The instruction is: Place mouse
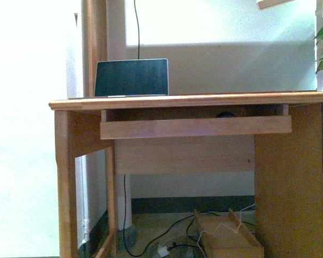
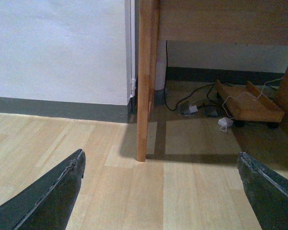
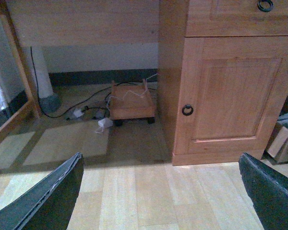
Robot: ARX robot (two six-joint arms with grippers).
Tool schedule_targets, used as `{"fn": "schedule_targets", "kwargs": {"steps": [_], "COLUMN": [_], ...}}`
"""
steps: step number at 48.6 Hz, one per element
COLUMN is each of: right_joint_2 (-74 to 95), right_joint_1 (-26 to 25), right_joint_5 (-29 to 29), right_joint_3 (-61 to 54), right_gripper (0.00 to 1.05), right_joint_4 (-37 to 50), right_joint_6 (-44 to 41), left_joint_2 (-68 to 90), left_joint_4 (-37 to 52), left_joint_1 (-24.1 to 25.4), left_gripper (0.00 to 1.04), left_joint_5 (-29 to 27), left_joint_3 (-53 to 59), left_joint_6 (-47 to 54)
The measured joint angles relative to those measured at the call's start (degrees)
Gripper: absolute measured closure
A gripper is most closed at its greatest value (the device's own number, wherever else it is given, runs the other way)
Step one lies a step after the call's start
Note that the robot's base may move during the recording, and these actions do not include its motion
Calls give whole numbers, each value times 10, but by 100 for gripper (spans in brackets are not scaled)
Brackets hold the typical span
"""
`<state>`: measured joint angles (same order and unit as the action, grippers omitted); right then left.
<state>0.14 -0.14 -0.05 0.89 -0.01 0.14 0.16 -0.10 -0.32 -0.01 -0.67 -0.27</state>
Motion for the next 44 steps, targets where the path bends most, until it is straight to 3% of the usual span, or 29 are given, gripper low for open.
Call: {"fn": "schedule_targets", "kwargs": {"steps": [44], "right_joint_2": [0], "right_joint_1": [0], "right_joint_5": [0], "right_joint_3": [0], "right_gripper": [7], "right_joint_4": [0], "right_joint_6": [0], "left_joint_2": [0], "left_joint_4": [0], "left_joint_1": [0], "left_gripper": [8], "left_joint_5": [0], "left_joint_3": [0], "left_joint_6": [0]}}
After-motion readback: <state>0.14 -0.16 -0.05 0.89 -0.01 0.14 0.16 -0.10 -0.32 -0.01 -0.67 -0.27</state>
